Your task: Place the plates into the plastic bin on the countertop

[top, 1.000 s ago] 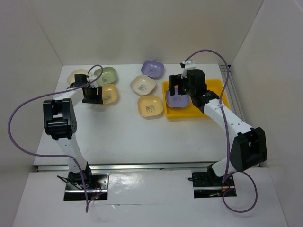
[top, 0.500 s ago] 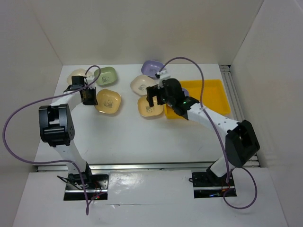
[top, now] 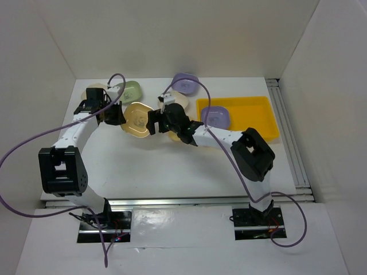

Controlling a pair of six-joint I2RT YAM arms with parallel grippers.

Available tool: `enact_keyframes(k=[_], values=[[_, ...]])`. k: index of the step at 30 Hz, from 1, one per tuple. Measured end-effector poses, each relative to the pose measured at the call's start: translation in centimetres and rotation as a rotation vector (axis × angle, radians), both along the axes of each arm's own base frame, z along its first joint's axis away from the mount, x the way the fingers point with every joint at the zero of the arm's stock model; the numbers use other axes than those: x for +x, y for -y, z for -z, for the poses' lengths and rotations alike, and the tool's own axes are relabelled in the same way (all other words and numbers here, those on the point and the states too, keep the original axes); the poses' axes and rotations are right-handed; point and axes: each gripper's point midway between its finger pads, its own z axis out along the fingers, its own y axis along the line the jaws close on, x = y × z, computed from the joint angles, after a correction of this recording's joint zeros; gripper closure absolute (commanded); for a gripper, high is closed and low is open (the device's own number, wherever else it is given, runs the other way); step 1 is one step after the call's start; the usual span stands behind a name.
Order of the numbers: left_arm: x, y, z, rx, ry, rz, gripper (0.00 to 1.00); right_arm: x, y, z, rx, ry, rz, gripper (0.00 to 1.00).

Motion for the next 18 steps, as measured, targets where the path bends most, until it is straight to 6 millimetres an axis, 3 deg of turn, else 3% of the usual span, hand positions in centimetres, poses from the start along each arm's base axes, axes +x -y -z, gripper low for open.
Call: enact_keyframes(k=[2, 4, 5, 6, 7, 8, 9, 10, 11, 12, 13, 18], values=[[-0.3, 0.6, 0.0, -0.022, -0.011, 0.019, 1.0, 0.5, -0.6, 0.9, 0.011, -0.015, 0.006, 0.13], [-0.7, 1.0, 0.0, -0.042, -0.022, 0.031, 1.0, 0.9, -1.2, 1.9, 0.023, -0.031, 0.009, 0.27], [-0.8, 1.2, -0.1, -0.054, -0.024, 0.035, 1.0, 1.2, -1.4, 2.4, 0.026, -0.04, 0.015, 0.62], [-1.0, 1.4, -0.3, -0.064, -0.027, 0.037, 1.0, 1.2, -1.5, 3.0, 0.032, -0.052, 0.019, 0.81], [-1.1, 1.3, -0.3, -0.059, -0.029, 0.033, 0.97, 1.4, -1.6, 3.0, 0.047, -0.059, 0.034, 0.93], [-1.2, 1.2, -0.2, -0.053, -0.035, 0.024, 0.88, 1.8, -1.7, 2.7, 0.075, -0.066, 0.072, 0.96], [-1.5, 1.2, -0.1, -0.061, -0.049, 0.019, 0.56, 2.4, -1.7, 1.8, 0.115, -0.063, 0.104, 1.0], [-1.6, 1.3, -0.1, -0.065, -0.05, 0.026, 0.3, 3.0, -1.7, 0.8, 0.138, -0.049, 0.122, 1.0], [-1.9, 1.6, -0.3, -0.077, -0.054, 0.043, 0.14, 3.5, -1.5, 0.1, 0.13, -0.02, 0.132, 1.0], [-2.2, 1.7, -0.6, -0.08, -0.052, 0.052, 0.04, 3.6, -1.1, -0.2, 0.119, -0.011, 0.143, 1.0], [-2.4, 2.0, -1.1, -0.09, -0.042, 0.064, 0.0, 3.7, -0.6, -0.3, 0.099, -0.004, 0.16, 1.0], [-3.1, 2.9, -5.5, -0.117, 0.042, 0.113, 0.0, 3.7, 3.7, -0.2, -0.061, -0.006, 0.239, 1.0]])
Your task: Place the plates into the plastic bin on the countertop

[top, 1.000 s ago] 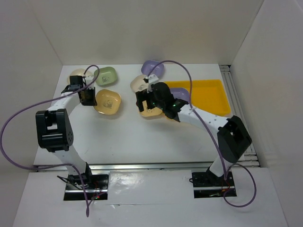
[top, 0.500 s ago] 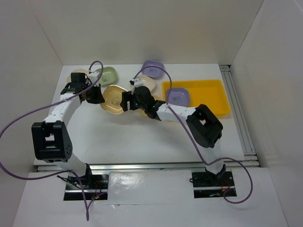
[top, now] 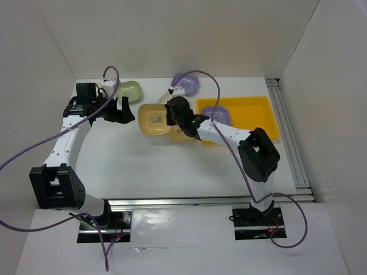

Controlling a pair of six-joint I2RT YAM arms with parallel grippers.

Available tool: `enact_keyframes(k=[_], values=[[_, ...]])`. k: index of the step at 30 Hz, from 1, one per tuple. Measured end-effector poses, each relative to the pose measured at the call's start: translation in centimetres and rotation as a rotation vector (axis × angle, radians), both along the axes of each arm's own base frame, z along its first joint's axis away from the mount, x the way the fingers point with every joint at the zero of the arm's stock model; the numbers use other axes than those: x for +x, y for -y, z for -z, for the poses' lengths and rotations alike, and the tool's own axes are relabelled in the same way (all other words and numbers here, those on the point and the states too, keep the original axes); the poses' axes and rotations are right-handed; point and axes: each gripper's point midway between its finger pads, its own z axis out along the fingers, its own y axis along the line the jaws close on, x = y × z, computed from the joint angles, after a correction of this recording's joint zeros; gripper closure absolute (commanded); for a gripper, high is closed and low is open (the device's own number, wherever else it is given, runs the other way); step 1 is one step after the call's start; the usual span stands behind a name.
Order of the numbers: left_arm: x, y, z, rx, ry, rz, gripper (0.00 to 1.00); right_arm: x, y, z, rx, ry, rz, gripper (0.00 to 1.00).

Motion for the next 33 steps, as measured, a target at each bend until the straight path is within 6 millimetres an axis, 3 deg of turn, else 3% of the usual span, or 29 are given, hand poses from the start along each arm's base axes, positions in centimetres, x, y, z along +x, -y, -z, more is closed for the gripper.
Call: enact_keyframes(k=[3, 6, 8, 10, 13, 15, 19, 22, 25, 26, 27, 28, 29, 31, 33], values=[[0.0, 0.8, -3.9, -0.016, 0.096, 0.041, 0.0, 0.9, 5.3, -1.5, -0.084, -0.005, 0.058, 1.0], [-0.2, 1.8, -6.1, -0.01, 0.163, 0.087, 0.0, 2.4, 12.9, -4.0, -0.135, 0.012, 0.146, 1.0], [-0.3, 3.2, -6.2, -0.007, 0.168, 0.13, 0.0, 3.3, 19.1, -6.0, -0.165, 0.033, 0.219, 1.0], [-0.4, 4.9, -5.2, -0.009, 0.143, 0.176, 0.0, 4.0, 24.2, -7.5, -0.192, 0.057, 0.283, 1.0], [-0.2, 7.2, -3.0, -0.008, 0.085, 0.225, 0.0, 4.6, 28.3, -8.0, -0.25, 0.065, 0.311, 1.0], [0.3, 8.5, -1.1, 0.006, 0.045, 0.242, 0.0, 5.3, 29.8, -6.8, -0.29, 0.026, 0.292, 1.0], [0.9, 11.1, 2.4, 0.04, -0.038, 0.247, 0.0, 7.4, 30.8, -3.7, -0.307, -0.046, 0.244, 1.0], [1.6, 12.8, 4.0, 0.065, -0.07, 0.24, 0.0, 8.1, 31.2, -0.3, -0.316, -0.117, 0.218, 1.0], [2.8, 13.8, 4.9, 0.074, -0.086, 0.207, 0.02, 7.9, 31.0, 2.4, -0.321, -0.185, 0.192, 0.92], [3.3, 13.7, 5.2, 0.081, -0.085, 0.191, 0.05, 7.9, 30.9, 3.1, -0.32, -0.199, 0.185, 0.85], [3.8, 13.7, 5.4, 0.088, -0.086, 0.175, 0.05, 7.8, 30.8, 3.5, -0.32, -0.211, 0.179, 0.73], [4.2, 13.7, 5.8, 0.096, -0.089, 0.155, 0.06, 7.9, 30.7, 3.8, -0.317, -0.221, 0.178, 0.47], [4.4, 13.5, 6.3, 0.107, -0.093, 0.14, 0.06, 8.0, 30.6, 3.8, -0.309, -0.223, 0.18, 0.36], [4.8, 13.2, 7.1, 0.127, -0.106, 0.116, 0.06, 8.5, 30.2, 3.2, -0.301, -0.206, 0.172, 0.0], [5.0, 13.3, 7.8, 0.138, -0.119, 0.099, 0.06, 9.1, 29.9, 2.1, -0.289, -0.179, 0.172, 0.0]])
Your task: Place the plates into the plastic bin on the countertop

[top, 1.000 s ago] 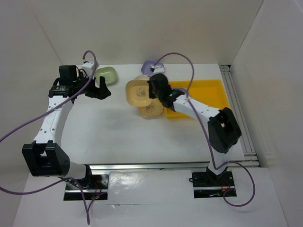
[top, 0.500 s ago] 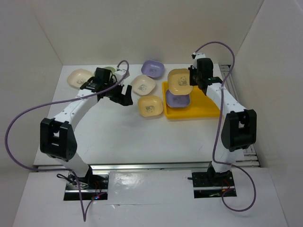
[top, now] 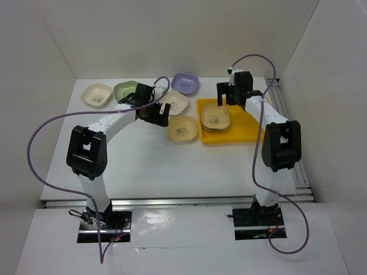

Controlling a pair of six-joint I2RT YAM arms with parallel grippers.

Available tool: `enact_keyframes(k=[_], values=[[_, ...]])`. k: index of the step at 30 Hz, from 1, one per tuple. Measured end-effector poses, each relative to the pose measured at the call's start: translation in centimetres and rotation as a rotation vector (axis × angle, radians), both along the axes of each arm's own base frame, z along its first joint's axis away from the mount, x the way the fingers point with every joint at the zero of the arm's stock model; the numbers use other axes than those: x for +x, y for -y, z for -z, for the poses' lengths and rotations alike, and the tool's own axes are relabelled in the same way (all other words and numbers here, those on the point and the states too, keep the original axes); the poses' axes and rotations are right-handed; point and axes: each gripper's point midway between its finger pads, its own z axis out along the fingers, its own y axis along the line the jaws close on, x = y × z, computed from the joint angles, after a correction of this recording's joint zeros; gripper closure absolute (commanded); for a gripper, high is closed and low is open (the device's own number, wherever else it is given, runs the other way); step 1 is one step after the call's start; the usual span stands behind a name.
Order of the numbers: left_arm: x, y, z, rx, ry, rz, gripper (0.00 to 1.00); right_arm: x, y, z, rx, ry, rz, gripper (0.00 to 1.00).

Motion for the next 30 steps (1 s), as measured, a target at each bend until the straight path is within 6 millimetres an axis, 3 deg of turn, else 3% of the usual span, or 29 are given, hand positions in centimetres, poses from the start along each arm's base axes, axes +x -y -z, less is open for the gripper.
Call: enact_keyframes(k=[5, 9, 12, 15, 18, 19, 22, 23, 26, 30], values=[[0.0, 0.3, 1.3, 0.029, -0.017, -0.007, 0.06, 0.4, -1.8, -3.0, 0.011, 0.069, -0.009, 0.0], [-0.2, 1.1, 2.1, 0.035, -0.03, -0.008, 0.09, -0.3, -3.9, -6.7, 0.028, 0.166, -0.004, 0.0], [-0.1, 1.8, 3.5, 0.057, -0.051, -0.005, 0.15, -2.5, -5.6, -10.1, 0.07, 0.261, -0.024, 0.0], [0.2, 2.5, 5.0, 0.075, -0.071, 0.001, 0.16, -3.5, -6.3, -12.1, 0.103, 0.313, -0.029, 0.0], [0.3, 2.9, 6.7, 0.1, -0.093, -0.001, 0.27, -3.9, -6.8, -11.6, 0.118, 0.324, -0.018, 0.0], [0.3, 3.0, 7.2, 0.108, -0.1, -0.001, 0.47, -4.2, -6.9, -10.7, 0.118, 0.31, -0.019, 0.0], [0.5, 3.0, 8.5, 0.122, -0.116, -0.017, 0.83, -5.5, -8.0, -7.2, 0.138, 0.245, -0.041, 0.0], [0.9, 3.4, 8.2, 0.108, -0.1, -0.013, 1.0, -6.2, -8.4, -5.9, 0.147, 0.213, -0.054, 0.0], [1.6, 3.7, 7.1, 0.087, -0.065, -0.01, 1.0, -7.4, -9.6, -4.1, 0.179, 0.16, -0.084, 0.01], [1.0, 2.6, 5.9, 0.103, -0.04, -0.03, 1.0, -8.5, -12.8, -4.7, 0.242, 0.159, -0.15, 0.03]])
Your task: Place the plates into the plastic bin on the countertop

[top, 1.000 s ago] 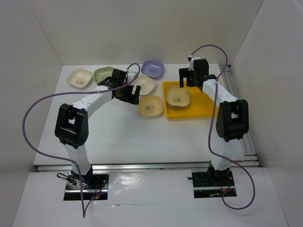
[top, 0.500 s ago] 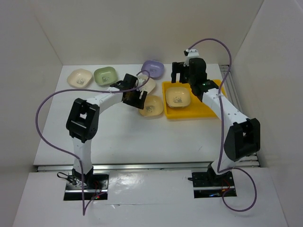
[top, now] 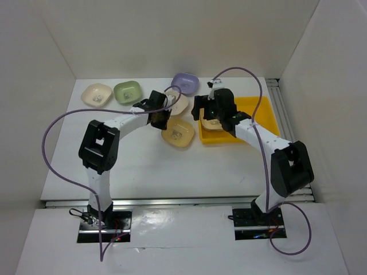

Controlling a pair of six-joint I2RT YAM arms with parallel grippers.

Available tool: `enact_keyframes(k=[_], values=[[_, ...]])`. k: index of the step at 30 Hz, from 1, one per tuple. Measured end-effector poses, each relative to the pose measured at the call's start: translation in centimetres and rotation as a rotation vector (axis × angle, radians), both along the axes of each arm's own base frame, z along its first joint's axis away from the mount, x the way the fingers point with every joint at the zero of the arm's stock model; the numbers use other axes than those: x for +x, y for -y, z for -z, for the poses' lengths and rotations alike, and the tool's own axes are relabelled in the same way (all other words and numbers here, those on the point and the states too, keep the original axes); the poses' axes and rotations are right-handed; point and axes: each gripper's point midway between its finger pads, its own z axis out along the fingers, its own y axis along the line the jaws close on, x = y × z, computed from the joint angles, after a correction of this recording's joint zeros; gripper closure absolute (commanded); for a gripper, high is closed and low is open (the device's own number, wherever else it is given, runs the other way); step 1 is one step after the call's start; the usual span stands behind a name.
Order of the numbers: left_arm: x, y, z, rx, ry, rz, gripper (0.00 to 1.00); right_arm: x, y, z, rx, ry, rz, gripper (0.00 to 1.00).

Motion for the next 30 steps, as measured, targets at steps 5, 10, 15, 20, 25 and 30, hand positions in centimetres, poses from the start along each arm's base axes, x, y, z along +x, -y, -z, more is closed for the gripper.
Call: enact_keyframes(k=[5, 10, 15, 20, 25, 30], values=[[-2.4, -2.8, -3.5, 0.041, 0.046, -0.025, 1.0, -2.5, -5.7, -0.7, 0.054, 0.012, -0.108, 0.08], [-2.5, -4.0, -9.5, -0.001, 0.167, -0.055, 1.0, -4.2, -10.0, 1.4, 0.06, -0.015, -0.159, 0.14], [-3.2, -4.8, -11.2, -0.024, 0.178, -0.059, 1.0, -5.1, -13.0, 3.7, 0.072, -0.042, -0.171, 0.31], [-3.4, -5.7, -11.3, -0.048, 0.154, -0.072, 1.0, -5.0, -13.7, 4.3, 0.087, -0.049, -0.133, 0.42], [-3.3, -6.0, -11.4, -0.046, 0.156, -0.082, 1.0, -4.8, -14.4, 3.1, 0.108, -0.02, -0.115, 0.23], [-3.0, -6.4, -11.5, -0.036, 0.165, -0.106, 1.0, -5.1, -14.1, 1.4, 0.1, 0.018, -0.09, 0.22]])
